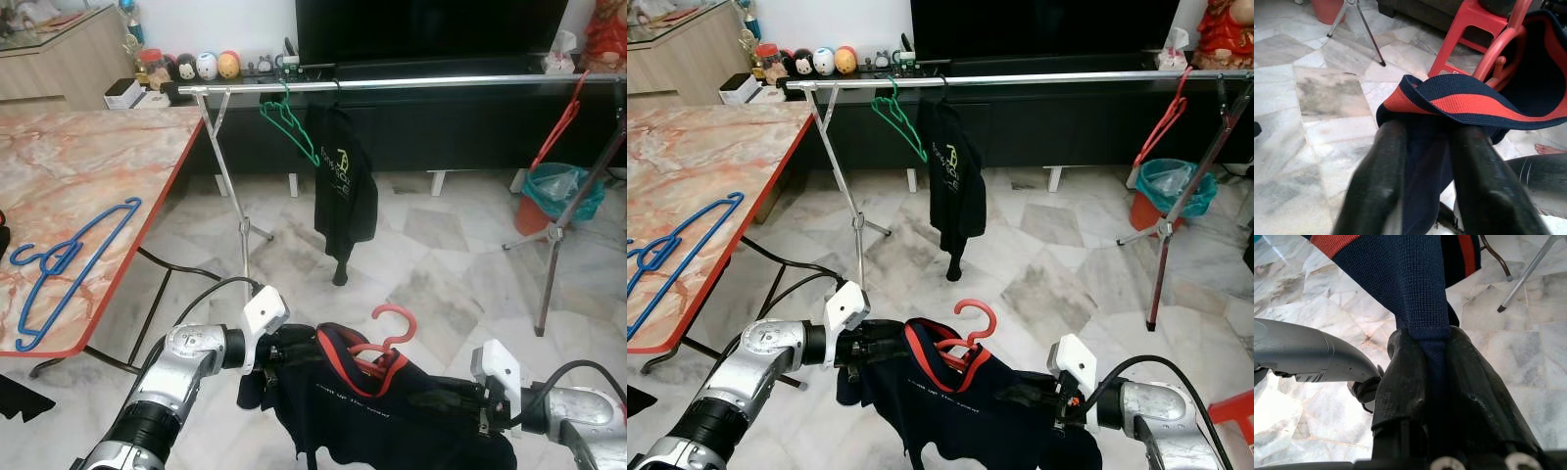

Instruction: Hang hanger

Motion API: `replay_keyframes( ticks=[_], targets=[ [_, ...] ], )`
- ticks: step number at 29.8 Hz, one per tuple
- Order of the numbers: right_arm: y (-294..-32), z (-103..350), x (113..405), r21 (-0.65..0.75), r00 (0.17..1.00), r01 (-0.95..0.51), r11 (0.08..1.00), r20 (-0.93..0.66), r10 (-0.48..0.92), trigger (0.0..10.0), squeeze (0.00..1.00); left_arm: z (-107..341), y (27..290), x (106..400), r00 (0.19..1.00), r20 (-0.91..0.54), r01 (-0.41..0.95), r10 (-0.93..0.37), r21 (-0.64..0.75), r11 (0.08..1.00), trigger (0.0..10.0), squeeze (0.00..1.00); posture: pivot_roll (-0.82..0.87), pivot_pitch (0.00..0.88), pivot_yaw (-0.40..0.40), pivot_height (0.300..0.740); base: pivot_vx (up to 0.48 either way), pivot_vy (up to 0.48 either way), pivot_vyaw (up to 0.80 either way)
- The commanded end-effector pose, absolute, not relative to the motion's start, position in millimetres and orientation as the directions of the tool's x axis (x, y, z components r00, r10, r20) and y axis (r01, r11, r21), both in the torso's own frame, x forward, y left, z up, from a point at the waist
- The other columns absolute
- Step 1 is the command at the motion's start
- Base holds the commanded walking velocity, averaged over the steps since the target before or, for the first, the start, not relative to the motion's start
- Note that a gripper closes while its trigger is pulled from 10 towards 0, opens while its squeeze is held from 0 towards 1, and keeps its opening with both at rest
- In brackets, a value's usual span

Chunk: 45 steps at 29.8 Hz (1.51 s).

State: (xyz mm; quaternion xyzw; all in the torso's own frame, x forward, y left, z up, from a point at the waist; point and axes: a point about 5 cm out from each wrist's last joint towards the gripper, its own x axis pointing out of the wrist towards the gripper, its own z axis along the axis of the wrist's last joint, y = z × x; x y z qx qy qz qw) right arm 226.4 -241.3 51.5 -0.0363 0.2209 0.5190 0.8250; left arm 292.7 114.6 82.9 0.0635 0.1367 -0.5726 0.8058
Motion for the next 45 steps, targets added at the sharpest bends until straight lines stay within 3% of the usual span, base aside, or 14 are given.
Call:
replay_keyframes(
  ticks=[1, 12, 16, 17, 20, 28, 35, 39, 43, 45],
  targets=[
    [-234.2, 60.3, 232.7, 0.134, 0.366, -0.889, 0.438, -0.365, 0.856, 10.0, 0.00, 85.9, 115.2, 291.2, 0.290, -0.286, 0.946, -0.913, -0.058, 0.319, 0.0, 0.00, -0.07, 0.000, 0.039, 0.740, 0.000, 0.000, 0.00],
    [-232.9, 59.7, 233.2, 0.134, 0.363, -0.891, 0.435, -0.367, 0.857, 10.0, 0.00, 88.3, 114.8, 292.4, 0.309, -0.276, 0.940, -0.910, -0.055, 0.336, 0.0, 0.00, -0.07, 0.000, 0.037, 0.740, 0.000, 0.000, 0.00],
    [-233.5, 56.9, 233.5, 0.123, 0.378, -0.884, 0.451, -0.381, 0.844, 10.0, 0.00, 91.2, 123.7, 303.5, 0.434, -0.278, 0.895, -0.857, 0.023, 0.446, 0.0, 0.00, -0.07, 0.000, 0.037, 0.740, 0.000, 0.000, 0.00],
    [-233.5, 56.9, 233.5, 0.123, 0.378, -0.884, 0.451, -0.381, 0.844, 10.0, 0.00, 91.2, 123.7, 303.5, 0.434, -0.278, 0.895, -0.857, 0.023, 0.446, 0.0, 0.00, -0.07, 0.000, 0.037, 0.740, 0.000, 0.000, 0.00],
    [-235.3, 54.3, 233.8, 0.112, 0.390, -0.878, 0.466, -0.399, 0.830, 10.0, 0.00, 90.6, 137.0, 318.6, 0.598, -0.302, 0.800, -0.743, 0.155, 0.580, 0.0, 0.00, -0.07, 0.000, 0.038, 0.740, 0.000, 0.000, 0.00],
    [-240.2, 48.9, 236.1, 0.062, 0.433, -0.858, 0.511, -0.448, 0.782, 10.0, 0.00, 84.6, 152.1, 326.7, 0.703, -0.356, 0.711, -0.616, 0.315, 0.629, 0.0, 0.00, -0.07, 0.000, 0.040, 0.740, 0.000, 0.000, 0.00],
    [-248.4, 47.7, 245.4, -0.043, 0.529, -0.810, 0.585, -0.485, 0.697, 10.0, 0.00, 80.0, 158.8, 326.0, 0.710, -0.390, 0.704, -0.587, 0.381, 0.599, 0.0, 0.00, -0.07, 0.000, 0.040, 0.740, 0.000, 0.000, 0.00],
    [-257.0, 48.6, 257.6, -0.178, 0.637, -0.736, 0.654, -0.507, 0.580, 10.0, 0.00, 65.4, 164.7, 319.1, 0.674, -0.483, 0.738, -0.559, 0.409, 0.537, 0.0, 0.00, -0.07, 0.000, 0.040, 0.740, 0.000, 0.000, 0.00],
    [-257.6, 50.3, 262.5, -0.219, 0.677, -0.706, 0.673, -0.486, 0.552, 10.0, 0.00, 52.7, 166.7, 314.0, 0.651, -0.557, 0.758, -0.515, 0.446, 0.476, 0.0, 0.00, -0.06, 0.000, 0.040, 0.740, 0.000, 0.000, 0.00],
    [-257.1, 52.7, 267.9, -0.284, 0.719, -0.673, 0.683, -0.467, 0.515, 10.0, 0.00, 41.9, 169.9, 311.2, 0.648, -0.611, 0.755, -0.455, 0.437, 0.489, 0.0, 0.00, -0.06, 0.000, 0.040, 0.740, 0.000, 0.000, 0.00]
  ],
)
